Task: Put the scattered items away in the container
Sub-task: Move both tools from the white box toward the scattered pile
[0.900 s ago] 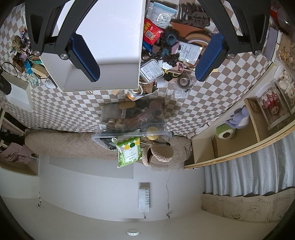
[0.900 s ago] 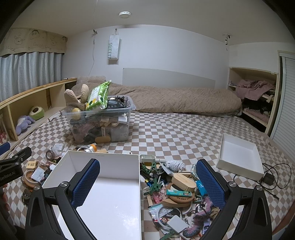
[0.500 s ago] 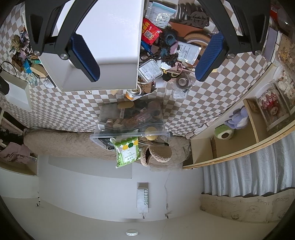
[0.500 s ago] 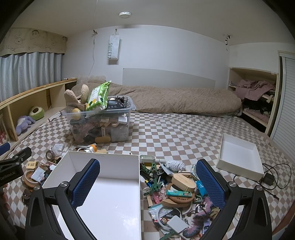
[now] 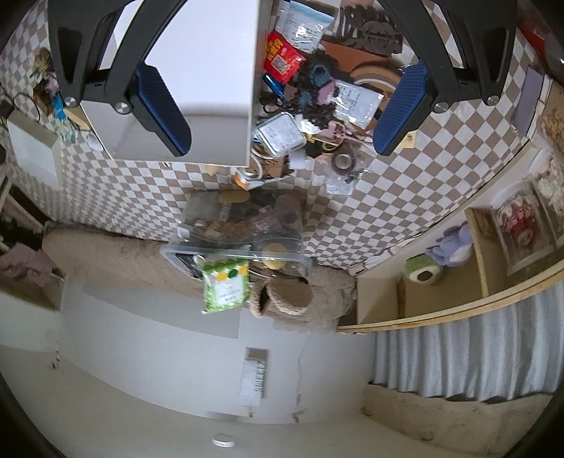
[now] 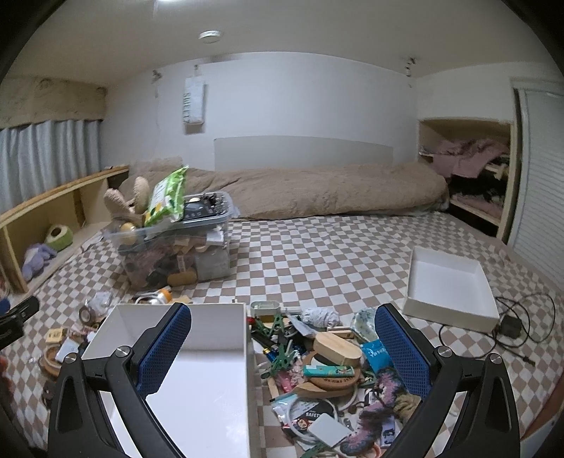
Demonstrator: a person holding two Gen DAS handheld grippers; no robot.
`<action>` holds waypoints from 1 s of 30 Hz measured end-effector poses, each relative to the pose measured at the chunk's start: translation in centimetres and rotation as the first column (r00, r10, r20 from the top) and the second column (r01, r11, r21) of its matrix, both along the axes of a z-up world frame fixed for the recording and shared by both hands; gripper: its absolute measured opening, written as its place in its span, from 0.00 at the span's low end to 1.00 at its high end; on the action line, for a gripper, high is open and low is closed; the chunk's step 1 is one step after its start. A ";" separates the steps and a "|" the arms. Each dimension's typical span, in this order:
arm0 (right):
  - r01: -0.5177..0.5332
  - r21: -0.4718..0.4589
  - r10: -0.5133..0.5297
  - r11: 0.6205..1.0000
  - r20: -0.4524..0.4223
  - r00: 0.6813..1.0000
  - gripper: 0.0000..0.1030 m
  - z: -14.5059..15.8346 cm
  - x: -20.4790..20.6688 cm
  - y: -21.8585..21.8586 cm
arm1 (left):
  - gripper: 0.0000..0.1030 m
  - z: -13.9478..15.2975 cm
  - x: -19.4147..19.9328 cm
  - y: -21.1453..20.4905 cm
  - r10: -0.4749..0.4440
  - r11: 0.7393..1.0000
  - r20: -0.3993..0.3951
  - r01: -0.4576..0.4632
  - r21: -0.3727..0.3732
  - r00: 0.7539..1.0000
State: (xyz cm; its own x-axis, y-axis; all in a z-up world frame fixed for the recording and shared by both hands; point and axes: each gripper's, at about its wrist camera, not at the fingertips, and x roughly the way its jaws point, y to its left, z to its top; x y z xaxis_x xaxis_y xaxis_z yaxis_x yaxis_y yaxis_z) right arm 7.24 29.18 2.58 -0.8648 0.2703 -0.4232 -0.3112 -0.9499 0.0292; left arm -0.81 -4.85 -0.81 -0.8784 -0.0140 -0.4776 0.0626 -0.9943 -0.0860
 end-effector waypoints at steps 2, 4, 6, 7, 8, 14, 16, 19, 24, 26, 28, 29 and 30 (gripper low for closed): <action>0.017 -0.011 -0.017 1.000 -0.008 1.000 1.00 0.0 0.2 0.6 | 1.00 0.0 -0.1 -0.7 0.034 0.999 -0.001 -0.034 0.013 0.999; 0.035 -0.020 -0.035 0.999 -0.012 0.999 1.00 0.0 0.3 1.1 | 1.00 -0.1 -0.2 -1.2 0.047 0.999 0.002 -0.047 0.027 0.999; 0.058 -0.038 -0.059 0.998 -0.018 0.998 1.00 0.0 0.4 1.9 | 1.00 -0.2 -0.2 -1.7 0.051 0.998 0.002 -0.051 0.036 0.999; 0.066 -0.047 -0.067 0.997 -0.022 0.997 1.00 0.0 0.5 2.2 | 1.00 -0.2 -0.2 -1.8 0.055 0.998 0.001 -0.055 0.036 0.999; 0.075 -0.058 -0.077 0.995 -0.027 0.997 1.00 -0.1 0.6 2.6 | 1.00 -0.3 -0.3 -2.1 0.060 0.998 0.004 -0.060 0.037 0.998; 0.154 -0.153 -0.164 0.976 -0.055 0.985 1.00 -0.6 1.1 5.5 | 1.00 -1.3 -1.4 -3.6 0.080 0.991 0.062 -0.086 0.107 0.995; 0.179 -0.189 -0.193 0.966 -0.059 0.979 1.00 -0.9 1.2 6.6 | 1.00 -1.8 -2.0 -3.9 0.087 0.989 0.085 -0.097 0.116 0.993; 0.210 -0.228 -0.228 0.951 -0.056 0.972 1.00 -1.5 1.3 7.9 | 1.00 -2.8 -3.0 -4.4 0.104 0.983 0.132 -0.122 0.134 0.986; 0.290 -0.253 -0.318 0.923 -0.077 0.945 1.00 -2.6 1.3 9.6 | 1.00 -4.8 -4.9 -4.9 0.062 0.964 0.229 -0.118 0.239 0.971; 0.314 -0.230 -0.343 0.921 -0.096 0.934 1.00 -2.9 1.3 9.8 | 1.00 -5.1 -5.6 -4.7 0.066 0.969 0.242 -0.120 0.217 0.968; 0.315 -0.208 -0.338 0.926 -0.084 0.937 1.00 -3.3 0.7 9.9 | 1.00 -5.3 -6.3 -4.7 0.054 0.972 0.245 -0.108 0.211 0.968; 0.310 -0.206 -0.330 0.928 -0.072 0.941 1.00 -3.5 0.4 10.0 | 1.00 -5.4 -6.6 -4.7 0.045 0.972 0.244 -0.099 0.214 0.969; 0.301 -0.213 -0.319 0.930 -0.057 0.946 1.00 -3.8 0.1 10.2 | 1.00 -5.5 -6.9 -4.8 0.042 0.971 0.246 -0.098 0.218 0.968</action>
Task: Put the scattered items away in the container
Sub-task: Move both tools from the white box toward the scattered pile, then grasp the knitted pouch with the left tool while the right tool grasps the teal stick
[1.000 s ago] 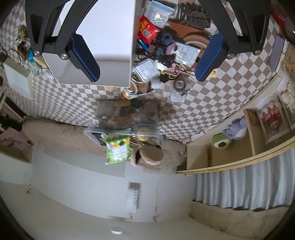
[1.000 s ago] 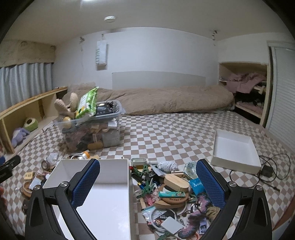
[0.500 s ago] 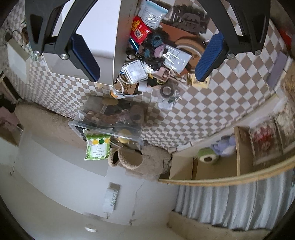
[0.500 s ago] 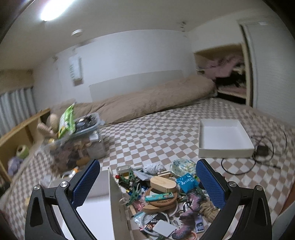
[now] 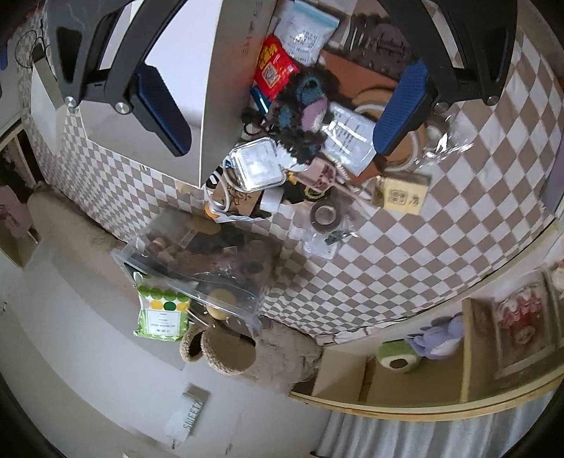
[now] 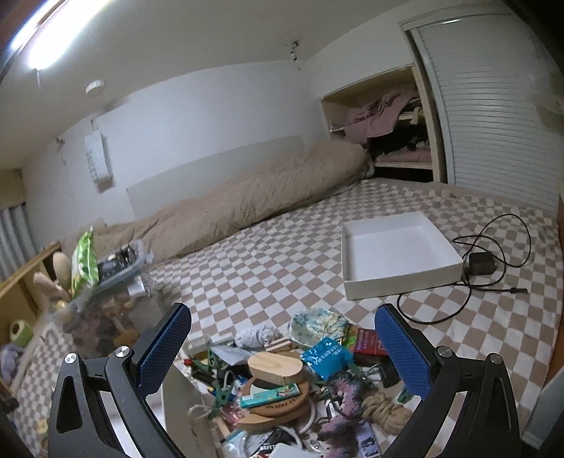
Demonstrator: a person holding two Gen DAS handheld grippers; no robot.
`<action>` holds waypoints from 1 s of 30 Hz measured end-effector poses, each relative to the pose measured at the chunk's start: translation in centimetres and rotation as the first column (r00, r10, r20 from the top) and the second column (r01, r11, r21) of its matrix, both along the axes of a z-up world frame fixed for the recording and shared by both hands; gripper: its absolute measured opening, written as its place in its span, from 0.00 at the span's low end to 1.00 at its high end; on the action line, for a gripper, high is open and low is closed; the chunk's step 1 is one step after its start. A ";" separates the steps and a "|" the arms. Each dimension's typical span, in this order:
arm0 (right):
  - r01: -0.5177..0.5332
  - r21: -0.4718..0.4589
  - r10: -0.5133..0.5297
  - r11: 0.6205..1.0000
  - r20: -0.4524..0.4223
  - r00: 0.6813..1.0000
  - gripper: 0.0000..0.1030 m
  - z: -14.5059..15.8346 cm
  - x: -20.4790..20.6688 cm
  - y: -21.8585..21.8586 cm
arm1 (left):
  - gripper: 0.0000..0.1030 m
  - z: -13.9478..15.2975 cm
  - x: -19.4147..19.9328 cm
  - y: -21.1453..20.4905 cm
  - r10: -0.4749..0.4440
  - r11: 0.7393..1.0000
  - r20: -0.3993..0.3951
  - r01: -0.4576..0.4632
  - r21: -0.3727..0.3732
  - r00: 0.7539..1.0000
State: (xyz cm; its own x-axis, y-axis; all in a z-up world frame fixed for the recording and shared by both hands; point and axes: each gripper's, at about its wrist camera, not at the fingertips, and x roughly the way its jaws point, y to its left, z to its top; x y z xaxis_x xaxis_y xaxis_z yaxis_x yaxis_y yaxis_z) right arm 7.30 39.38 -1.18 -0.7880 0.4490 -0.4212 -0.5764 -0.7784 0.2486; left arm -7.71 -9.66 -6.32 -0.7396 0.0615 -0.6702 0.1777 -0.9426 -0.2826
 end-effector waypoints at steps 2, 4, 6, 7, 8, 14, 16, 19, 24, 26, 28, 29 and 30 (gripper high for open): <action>-0.024 -0.039 0.025 0.999 0.028 0.999 1.00 -0.6 -0.9 0.6 | 1.00 -0.4 -0.7 -0.1 0.006 1.000 0.014 -0.006 0.005 1.000; -0.036 -0.073 0.041 0.997 0.072 0.997 1.00 -1.3 -1.9 1.0 | 1.00 -0.7 -1.3 -0.2 0.006 1.000 0.026 -0.006 -0.003 1.000; -0.041 -0.088 0.051 0.995 0.121 0.991 1.00 -2.1 -3.0 1.6 | 1.00 -0.9 -1.9 -0.3 0.008 1.000 0.038 -0.007 -0.019 0.999; -0.043 -0.093 0.056 0.995 0.139 0.989 1.00 -2.4 -3.5 1.8 | 1.00 -1.0 -2.2 -0.4 0.009 1.000 0.040 -0.008 -0.024 0.999; -0.049 -0.104 0.065 0.993 0.158 0.985 1.00 -2.9 -4.1 2.1 | 1.00 -1.1 -2.5 -0.6 0.015 0.999 0.044 -0.014 -0.033 0.999; -0.156 -0.172 0.196 0.973 0.251 0.948 1.00 -5.6 -7.3 2.0 | 1.00 -2.4 -4.0 -1.8 0.029 0.998 0.092 -0.023 -0.058 0.995; -0.166 -0.163 0.210 0.973 0.309 0.927 1.00 -6.5 -8.3 1.8 | 1.00 -3.1 -4.6 -1.7 0.001 0.998 0.118 0.007 -0.064 0.993; -0.169 -0.157 0.217 0.973 0.368 0.904 1.00 -8.0 -9.4 2.0 | 1.00 -4.4 -5.4 -1.1 -0.026 0.993 0.165 0.044 -0.110 0.986; -0.229 -0.286 0.321 0.930 0.334 0.886 1.00 -10.0 -9.9 3.0 | 1.00 -6.0 -6.2 -1.2 -0.034 0.994 0.203 0.054 -0.093 0.979; -0.258 -0.286 0.346 0.923 0.324 0.880 1.00 -10.3 -10.1 3.0 | 1.00 -6.6 -6.4 -1.3 -0.030 0.993 0.206 0.052 -0.102 0.978; -0.276 -0.269 0.358 0.923 0.331 0.873 1.00 -10.7 -10.2 2.8 | 1.00 -7.2 -6.5 -1.4 -0.039 0.994 0.218 0.060 -0.095 0.975; -0.280 -0.271 0.362 0.921 0.334 0.870 1.00 -10.9 -10.2 2.7 | 1.00 -7.6 -6.5 -1.4 -0.049 0.995 0.228 0.068 -0.076 0.972; -0.282 -0.279 0.368 0.918 0.334 0.868 1.00 -11.1 -10.2 2.8 | 1.00 -8.0 -6.6 -1.3 -0.058 0.995 0.240 0.075 -0.060 0.969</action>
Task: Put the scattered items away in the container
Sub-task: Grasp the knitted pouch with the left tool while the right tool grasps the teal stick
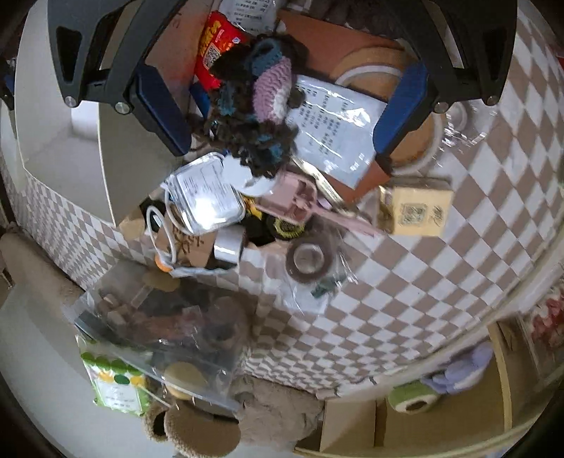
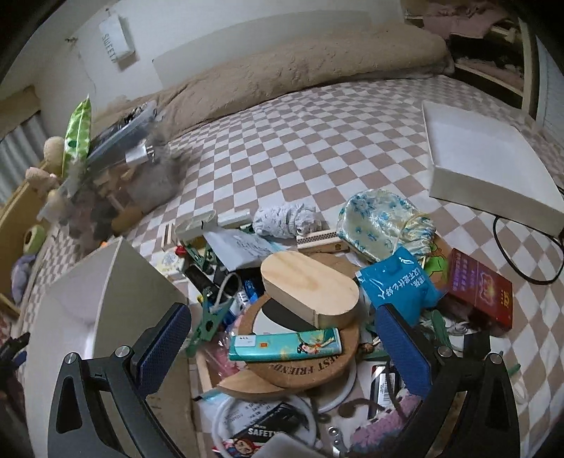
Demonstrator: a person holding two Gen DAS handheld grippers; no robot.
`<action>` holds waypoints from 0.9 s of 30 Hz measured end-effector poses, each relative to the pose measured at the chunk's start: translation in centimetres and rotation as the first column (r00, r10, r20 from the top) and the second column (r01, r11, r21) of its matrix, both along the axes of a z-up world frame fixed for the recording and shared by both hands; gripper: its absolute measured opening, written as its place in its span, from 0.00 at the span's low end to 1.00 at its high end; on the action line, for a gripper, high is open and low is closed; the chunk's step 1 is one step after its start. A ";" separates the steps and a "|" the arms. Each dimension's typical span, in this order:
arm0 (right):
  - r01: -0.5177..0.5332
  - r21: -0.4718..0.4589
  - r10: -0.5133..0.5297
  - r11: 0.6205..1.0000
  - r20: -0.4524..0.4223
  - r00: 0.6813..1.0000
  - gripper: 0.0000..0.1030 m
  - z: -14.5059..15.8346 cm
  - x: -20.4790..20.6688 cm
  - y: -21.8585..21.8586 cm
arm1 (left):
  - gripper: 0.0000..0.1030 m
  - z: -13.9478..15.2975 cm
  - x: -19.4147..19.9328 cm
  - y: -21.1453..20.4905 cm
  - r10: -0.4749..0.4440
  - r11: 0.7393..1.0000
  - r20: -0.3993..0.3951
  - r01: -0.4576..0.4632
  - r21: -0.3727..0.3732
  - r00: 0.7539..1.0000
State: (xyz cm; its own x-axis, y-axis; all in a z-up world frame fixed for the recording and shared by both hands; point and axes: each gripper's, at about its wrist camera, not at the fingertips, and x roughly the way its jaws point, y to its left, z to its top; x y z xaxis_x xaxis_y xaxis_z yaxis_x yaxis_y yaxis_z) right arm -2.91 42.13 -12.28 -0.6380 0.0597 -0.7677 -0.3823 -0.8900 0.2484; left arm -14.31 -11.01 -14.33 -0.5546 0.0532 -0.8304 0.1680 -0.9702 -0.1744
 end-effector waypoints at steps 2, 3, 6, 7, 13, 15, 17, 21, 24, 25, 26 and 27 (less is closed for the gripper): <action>-0.009 -0.017 0.009 1.000 0.009 1.000 1.00 -0.3 0.0 0.0 | 1.00 -0.7 -0.1 0.2 -0.013 1.000 0.024 0.012 0.013 1.000; -0.018 -0.020 0.018 1.000 0.012 1.000 1.00 -0.4 -0.2 -0.1 | 1.00 -0.9 -0.2 0.5 -0.017 1.000 0.030 0.017 0.001 0.999; -0.046 -0.012 0.046 0.999 0.015 0.999 1.00 -0.6 -0.5 -0.5 | 1.00 -1.4 -0.2 1.6 -0.047 0.997 0.036 0.049 -0.061 0.998; -0.047 -0.009 0.047 0.999 0.019 0.999 1.00 -0.7 -0.7 -0.6 | 1.00 -1.5 -0.2 1.7 -0.047 0.996 0.035 0.049 -0.071 0.998; -0.054 0.005 0.053 0.999 0.062 0.997 0.83 -1.3 -1.1 -1.0 | 1.00 -2.2 -0.3 1.4 -0.047 0.996 0.052 0.050 -0.068 0.998; -0.066 0.007 0.065 0.998 0.072 0.995 0.82 -1.6 -1.2 -1.1 | 1.00 -2.5 -0.4 1.4 -0.044 0.996 0.062 0.048 -0.071 0.997; -0.080 0.008 0.079 0.997 0.082 0.994 0.82 -1.8 -1.2 -1.2 | 1.00 -2.5 -0.4 1.5 -0.036 0.995 0.058 0.041 -0.086 0.998; -0.115 0.006 0.114 0.993 0.107 0.988 0.82 -2.6 -1.6 -1.3 | 1.00 -2.6 -0.6 1.7 -0.041 0.995 0.069 0.047 -0.084 0.997; -0.122 0.045 0.115 0.992 0.138 0.984 0.82 -3.0 -2.0 -1.4 | 1.00 -2.8 -0.7 1.6 -0.041 0.995 0.078 0.048 -0.086 0.996; -0.117 0.056 0.108 0.991 0.145 0.984 0.82 -3.1 -2.0 -1.4 | 1.00 -2.8 -0.7 1.6 -0.038 0.995 0.082 0.046 -0.093 0.996; -0.110 0.066 0.099 0.992 0.151 0.984 0.82 -3.1 -2.1 -1.4 | 1.00 -2.9 -0.7 1.7 -0.038 0.993 0.085 0.047 -0.108 0.996; -0.103 0.070 0.091 0.992 0.158 0.983 0.82 -3.2 -2.1 -1.3 | 1.00 -3.0 -0.7 1.9 -0.041 0.991 0.087 0.051 -0.120 0.995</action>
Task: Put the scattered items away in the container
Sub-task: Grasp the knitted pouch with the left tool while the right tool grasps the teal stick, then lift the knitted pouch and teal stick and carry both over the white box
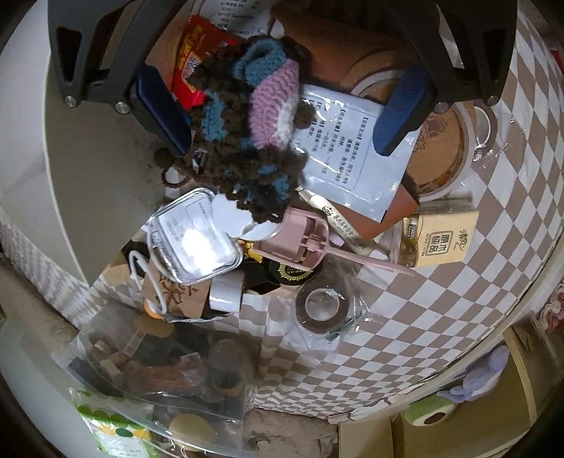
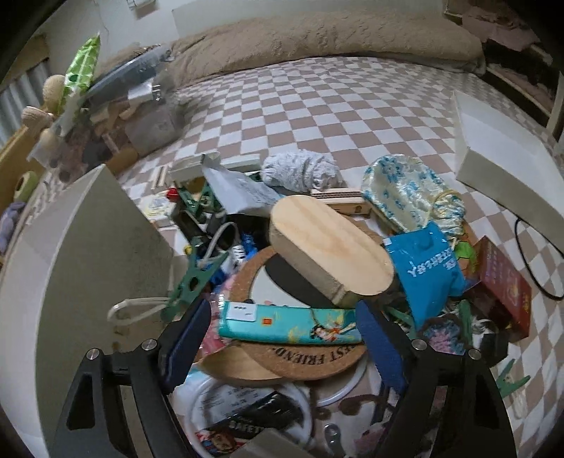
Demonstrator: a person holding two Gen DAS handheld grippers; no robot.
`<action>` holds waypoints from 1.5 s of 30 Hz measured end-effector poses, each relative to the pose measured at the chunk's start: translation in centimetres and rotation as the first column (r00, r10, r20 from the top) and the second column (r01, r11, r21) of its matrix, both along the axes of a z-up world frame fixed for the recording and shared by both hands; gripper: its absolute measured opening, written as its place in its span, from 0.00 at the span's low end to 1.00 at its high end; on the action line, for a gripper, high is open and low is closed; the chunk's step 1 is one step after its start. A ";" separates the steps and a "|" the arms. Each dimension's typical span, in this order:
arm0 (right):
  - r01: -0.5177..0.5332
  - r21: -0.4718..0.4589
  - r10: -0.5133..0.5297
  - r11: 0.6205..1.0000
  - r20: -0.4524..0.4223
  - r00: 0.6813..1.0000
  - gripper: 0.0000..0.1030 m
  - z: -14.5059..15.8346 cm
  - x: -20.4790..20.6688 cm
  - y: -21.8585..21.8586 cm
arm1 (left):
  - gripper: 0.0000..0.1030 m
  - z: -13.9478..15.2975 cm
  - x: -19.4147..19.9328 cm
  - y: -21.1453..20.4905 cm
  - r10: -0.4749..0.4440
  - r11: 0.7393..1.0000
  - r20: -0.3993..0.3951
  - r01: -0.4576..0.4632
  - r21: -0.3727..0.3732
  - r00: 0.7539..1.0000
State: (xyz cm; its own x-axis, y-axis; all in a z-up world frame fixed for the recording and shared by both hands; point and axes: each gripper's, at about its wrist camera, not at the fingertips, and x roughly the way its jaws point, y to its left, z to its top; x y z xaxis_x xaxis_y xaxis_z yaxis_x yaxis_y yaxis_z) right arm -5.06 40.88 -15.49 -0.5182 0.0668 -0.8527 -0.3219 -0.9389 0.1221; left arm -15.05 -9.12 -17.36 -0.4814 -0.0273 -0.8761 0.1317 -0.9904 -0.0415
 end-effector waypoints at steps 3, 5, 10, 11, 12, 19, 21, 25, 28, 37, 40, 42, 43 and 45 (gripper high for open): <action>0.025 0.002 -0.025 1.000 0.012 1.000 0.82 -0.3 0.1 0.4 | 1.00 -0.1 0.1 0.2 -0.008 1.000 -0.004 0.008 -0.029 1.000; 0.031 -0.007 -0.031 0.999 0.012 0.999 0.81 -0.4 0.1 0.6 | 0.99 -0.1 0.1 0.1 -0.013 1.000 -0.010 0.012 -0.018 1.000; 0.038 -0.014 -0.038 0.999 0.005 0.999 0.81 -0.1 0.4 0.5 | 0.72 0.4 0.3 -0.1 -0.029 0.999 -0.028 0.030 0.026 0.999; 0.036 -0.019 -0.036 0.999 0.002 0.999 0.81 0.0 0.4 0.4 | 0.65 0.5 0.4 -0.1 -0.034 0.999 -0.029 0.035 0.039 0.999; 0.035 -0.025 -0.035 0.999 -0.003 0.999 0.81 0.1 0.4 0.3 | 0.60 0.6 0.4 -0.2 -0.036 0.998 -0.029 0.037 0.046 0.999; 0.043 -0.076 -0.048 0.996 -0.059 0.997 0.80 1.5 1.2 0.2 | 0.47 0.9 0.5 -0.7 -0.022 0.994 -0.043 0.026 0.108 0.999; 0.050 -0.090 -0.057 0.995 -0.076 0.995 0.80 1.9 1.5 0.2 | 0.45 1.0 0.6 -0.9 -0.013 0.992 -0.049 0.019 0.124 0.999; 0.069 -0.118 -0.083 0.991 -0.114 0.990 0.80 2.7 2.2 0.3 | 0.41 1.7 1.1 -1.5 0.008 0.988 -0.078 0.004 0.152 0.997; 0.078 -0.142 -0.098 0.987 -0.144 0.985 0.80 3.3 2.6 0.6 | 0.40 2.2 1.4 -2.0 0.027 0.985 -0.101 -0.009 0.175 0.995; 0.098 -0.193 -0.140 0.976 -0.215 0.967 0.81 4.7 3.7 1.3 | 0.20 3.6 2.3 -2.5 0.040 0.978 -0.158 -0.006 0.208 0.987; 0.095 -0.197 -0.139 0.976 -0.223 0.965 0.81 4.9 3.9 1.1 | 0.20 3.6 2.4 -2.6 0.045 0.980 -0.151 -0.015 0.199 0.988; 0.087 -0.199 -0.132 0.976 -0.226 0.965 0.81 4.9 3.9 0.9 | 0.24 3.5 2.4 -2.5 0.043 0.984 -0.133 -0.020 0.174 0.990; 0.084 -0.200 -0.129 0.976 -0.226 0.965 0.80 4.9 3.9 0.8 | 0.32 3.3 2.4 -2.5 0.044 0.987 -0.125 -0.024 0.160 0.991; 0.075 -0.201 -0.122 0.977 -0.232 0.965 0.80 5.1 4.0 0.6 | 0.75 3.1 2.5 -2.3 0.050 0.991 -0.112 -0.035 0.132 0.992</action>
